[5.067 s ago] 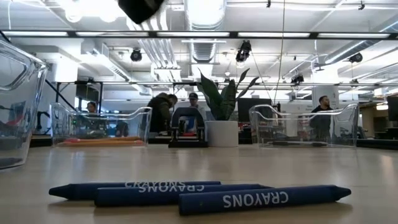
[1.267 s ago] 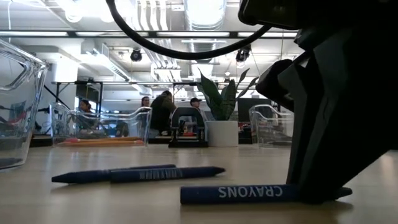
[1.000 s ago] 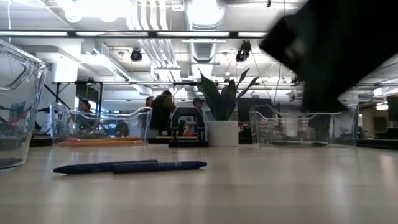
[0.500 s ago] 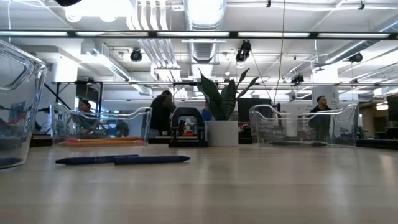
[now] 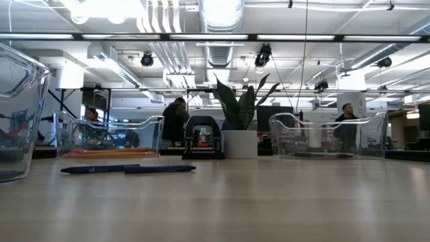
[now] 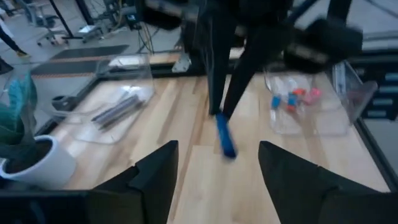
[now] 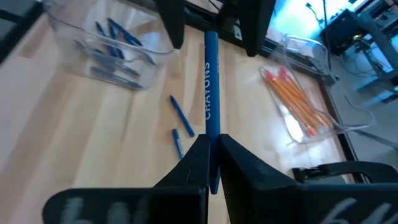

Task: Sort crayons/erasers/pens/pencils in bins
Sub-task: Put the blue crayon into the bottom left transparent bin

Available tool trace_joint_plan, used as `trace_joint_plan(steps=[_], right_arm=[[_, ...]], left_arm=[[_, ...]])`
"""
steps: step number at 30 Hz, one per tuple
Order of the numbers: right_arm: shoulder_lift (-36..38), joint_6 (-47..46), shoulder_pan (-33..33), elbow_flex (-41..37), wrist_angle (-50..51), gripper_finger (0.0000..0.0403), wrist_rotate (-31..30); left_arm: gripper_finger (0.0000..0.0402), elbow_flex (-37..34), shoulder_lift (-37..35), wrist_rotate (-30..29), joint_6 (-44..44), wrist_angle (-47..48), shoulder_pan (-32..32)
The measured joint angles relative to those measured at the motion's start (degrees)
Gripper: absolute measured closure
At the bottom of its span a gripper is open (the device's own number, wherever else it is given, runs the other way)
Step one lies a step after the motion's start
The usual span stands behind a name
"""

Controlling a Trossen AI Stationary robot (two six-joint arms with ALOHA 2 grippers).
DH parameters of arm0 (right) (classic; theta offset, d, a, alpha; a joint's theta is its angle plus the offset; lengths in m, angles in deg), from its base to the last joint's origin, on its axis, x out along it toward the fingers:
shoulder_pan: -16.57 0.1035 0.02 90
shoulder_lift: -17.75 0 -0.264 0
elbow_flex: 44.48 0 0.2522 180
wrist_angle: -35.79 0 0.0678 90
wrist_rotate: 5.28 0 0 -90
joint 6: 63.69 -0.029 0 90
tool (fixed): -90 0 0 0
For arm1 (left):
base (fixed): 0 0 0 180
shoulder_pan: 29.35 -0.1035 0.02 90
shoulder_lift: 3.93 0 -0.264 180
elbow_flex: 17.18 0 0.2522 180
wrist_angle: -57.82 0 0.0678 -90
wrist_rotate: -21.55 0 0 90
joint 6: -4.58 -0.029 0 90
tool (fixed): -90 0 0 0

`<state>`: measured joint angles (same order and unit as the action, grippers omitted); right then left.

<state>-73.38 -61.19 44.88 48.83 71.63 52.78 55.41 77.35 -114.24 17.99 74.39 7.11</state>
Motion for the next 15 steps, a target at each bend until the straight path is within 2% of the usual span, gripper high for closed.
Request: trace_joint_plan(steps=[5,15], right_arm=[[0.0,1.4,-2.3,0.0,0.2,0.0390,0.8],[0.0,3.5,-3.2,0.0,-0.1,0.0390,0.9]], left_arm=[[0.0191,0.1,0.0,0.6,-2.7,-3.9,-1.6],[0.0196,0.1,0.9,1.9,-3.4,-3.7,-4.4]])
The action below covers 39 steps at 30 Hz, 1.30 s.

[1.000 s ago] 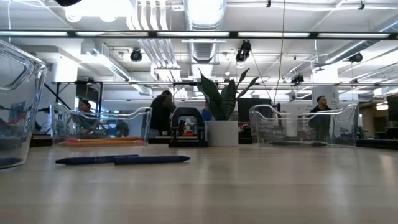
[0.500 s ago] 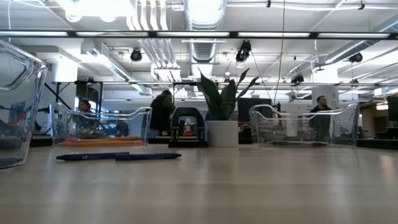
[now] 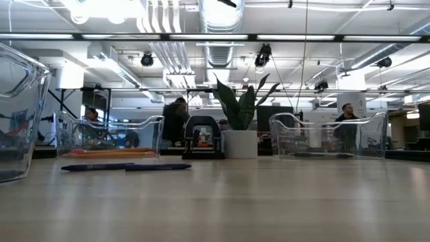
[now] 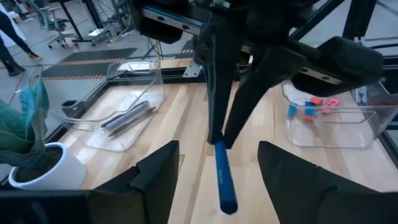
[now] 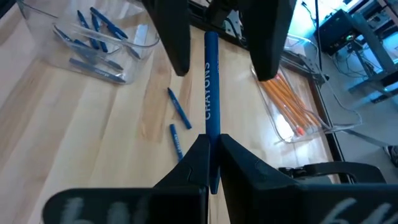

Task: Sort crayons/erasers/pens/pencils in bins
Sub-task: Put the blue crayon into the bottom left transparent bin

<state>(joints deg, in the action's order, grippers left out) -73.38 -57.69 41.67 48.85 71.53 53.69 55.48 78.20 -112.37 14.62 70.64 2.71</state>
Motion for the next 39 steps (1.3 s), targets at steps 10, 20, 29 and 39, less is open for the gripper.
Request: trace_joint_plan(steps=[10,20,29,39], right_arm=[[0.0,0.0,0.0,0.0,-0.5,0.0390,0.0],[0.0,-0.1,0.0,0.0,-1.0,0.0390,0.3],[0.0,-0.6,0.0,0.0,-1.1,0.0390,0.0],[-0.1,-3.6,0.0,0.0,-1.1,0.0381,0.2]], left_arm=[[0.0260,-0.2,0.0,7.4,0.2,0.1,-2.0],[0.0328,-0.2,0.1,11.3,0.3,0.5,-3.3],[0.0387,-0.2,0.0,11.9,0.5,0.9,-4.4],[0.0391,-0.1,-0.3,12.8,3.6,3.1,-4.7]])
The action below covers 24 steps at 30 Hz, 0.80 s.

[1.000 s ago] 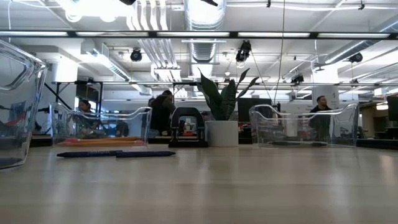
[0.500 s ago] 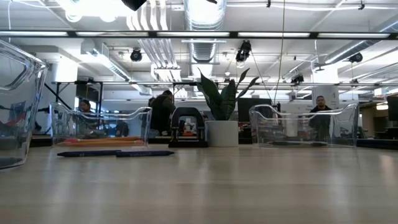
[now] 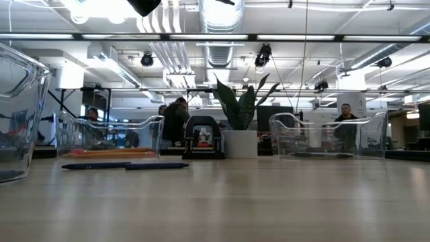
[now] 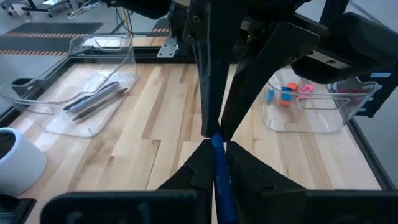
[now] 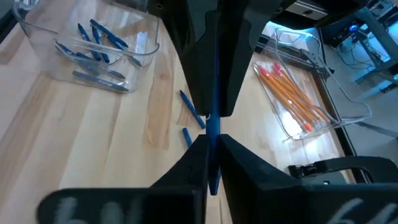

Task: Sort crayons/erasers/pens/pencils in bins
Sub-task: Put the blue crayon into the bottom left transparent bin

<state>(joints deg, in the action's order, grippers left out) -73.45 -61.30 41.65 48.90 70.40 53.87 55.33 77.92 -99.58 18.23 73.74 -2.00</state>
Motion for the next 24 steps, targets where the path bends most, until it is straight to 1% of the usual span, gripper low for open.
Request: trace_joint_plan(steps=[2,7,9,12,15,18,21,24], right_arm=[[0.0,-0.8,0.0,0.0,0.2,0.0360,-0.2],[1.6,-2.8,0.0,0.0,3.3,0.0283,-0.4],[3.2,-4.6,0.2,0.0,6.9,0.0256,-0.4],[6.5,-10.3,0.3,0.1,13.8,0.0226,0.1],[9.1,-15.8,0.3,-0.4,19.7,0.0212,1.1],[10.3,-19.5,0.5,-1.9,22.6,0.0210,1.2],[10.4,-20.5,0.6,-4.2,22.2,0.0213,1.2],[9.4,-19.4,0.7,-6.8,19.0,0.0219,1.2]], left_arm=[[0.0391,0.2,-0.2,0.2,0.0,0.6,0.0],[0.0391,0.1,-0.2,0.6,0.2,1.8,0.0],[0.0391,0.1,-0.4,0.5,1.5,3.8,0.0],[0.0391,1.0,-1.0,0.9,5.7,10.5,0.0],[0.0391,2.6,-4.0,3.8,12.4,18.3,0.0],[0.0391,3.7,-7.6,10.8,22.6,25.9,0.7],[0.0391,3.6,-11.0,16.7,33.9,30.0,3.5],[0.0390,3.4,-13.7,19.8,45.2,32.7,8.9]])
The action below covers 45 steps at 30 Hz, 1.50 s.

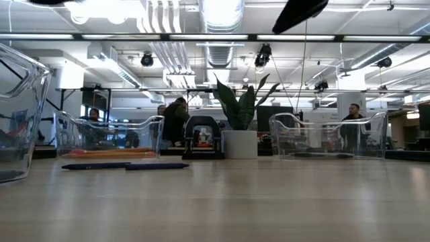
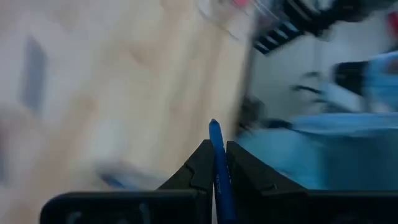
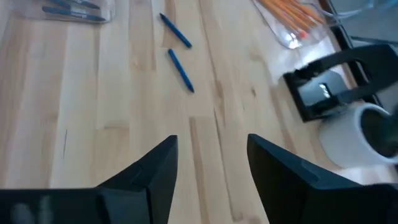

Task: Sort crayons/erasers/pens/pencils in bins
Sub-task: Put the blue crayon into the bottom left transparent bin

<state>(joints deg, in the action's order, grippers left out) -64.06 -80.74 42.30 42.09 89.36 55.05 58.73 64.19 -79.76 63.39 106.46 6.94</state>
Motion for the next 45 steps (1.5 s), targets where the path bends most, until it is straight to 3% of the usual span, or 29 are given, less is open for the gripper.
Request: trace_joint_plan(steps=[3,8,13,22,30,45], right_arm=[[-2.1,3.7,-0.3,-3.0,-8.8,0.0224,-0.1],[-7.4,12.5,-0.7,-6.5,-27.2,0.0231,0.1],[-13.9,14.7,-2.8,-6.7,-34.2,0.0234,0.1],[-22.8,20.1,-8.7,-3.3,-34.6,0.0240,0.3],[-26.4,20.1,-15.2,-2.0,-39.5,0.0261,16.6],[-26.3,22.6,-16.7,-2.2,-42.9,0.0285,22.1]], left_arm=[[0.0389,0.0,-1.7,0.3,13.0,1.4,6.3],[0.0389,-0.3,-1.1,-7.9,31.8,9.6,16.1],[0.0388,-0.8,3.6,-7.6,45.0,15.3,20.1],[0.0387,-3.2,11.9,-7.4,47.9,15.8,20.0],[0.0387,-4.3,15.2,-10.2,50.8,15.0,19.9],[0.0386,-4.5,18.8,-10.0,54.9,13.9,19.9]])
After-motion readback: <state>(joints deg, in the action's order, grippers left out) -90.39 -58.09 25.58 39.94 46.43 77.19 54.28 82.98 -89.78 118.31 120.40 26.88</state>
